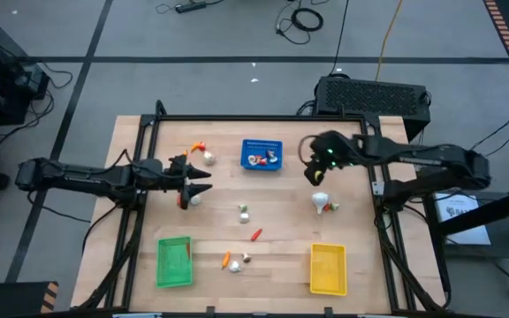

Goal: Sort produce into baskets
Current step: Put the red mushroom into the blue bin

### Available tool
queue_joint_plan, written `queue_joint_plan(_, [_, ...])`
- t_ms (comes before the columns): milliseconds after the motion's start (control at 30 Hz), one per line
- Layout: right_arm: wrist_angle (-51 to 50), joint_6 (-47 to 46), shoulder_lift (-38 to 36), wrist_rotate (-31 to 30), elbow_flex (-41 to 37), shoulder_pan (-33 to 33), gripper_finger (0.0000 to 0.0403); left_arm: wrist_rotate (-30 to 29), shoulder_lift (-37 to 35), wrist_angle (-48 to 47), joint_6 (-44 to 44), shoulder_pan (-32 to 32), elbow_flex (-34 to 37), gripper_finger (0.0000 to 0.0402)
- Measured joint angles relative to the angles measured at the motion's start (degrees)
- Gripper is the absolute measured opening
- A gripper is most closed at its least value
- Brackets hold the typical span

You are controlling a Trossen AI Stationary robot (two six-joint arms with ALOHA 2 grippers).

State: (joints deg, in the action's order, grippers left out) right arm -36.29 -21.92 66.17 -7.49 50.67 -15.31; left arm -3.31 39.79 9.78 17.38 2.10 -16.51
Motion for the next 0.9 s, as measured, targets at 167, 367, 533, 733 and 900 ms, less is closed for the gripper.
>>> queue_joint_plan(167, [5.2,-3.7,-6.1,-3.9,-8.3,0.0,0.0155,-0.3,4.2,5.3,-1.8,-0.3,0.0,0.0209])
queue_joint_plan(367, [5.1,-4.1,-6.7,-5.9,-9.4,-1.1,0.0155,-0.7,7.0,12.2,-3.3,-0.3,0.0,0.0209])
queue_joint_plan(533, [5.3,-3.4,-6.5,-1.6,-9.4,-7.6,0.0155,-3.0,8.3,13.4,-3.3,-0.3,-0.1,0.0209])
queue_joint_plan(733, [7.8,-0.2,-2.0,5.8,-9.4,-23.8,0.0155,-6.0,9.8,13.2,-6.0,-0.2,-0.4,0.0209])
queue_joint_plan(900, [10.3,1.8,6.5,8.8,-9.4,-34.0,0.0155,-7.5,10.5,13.2,-7.5,-0.2,-0.7,0.0209])
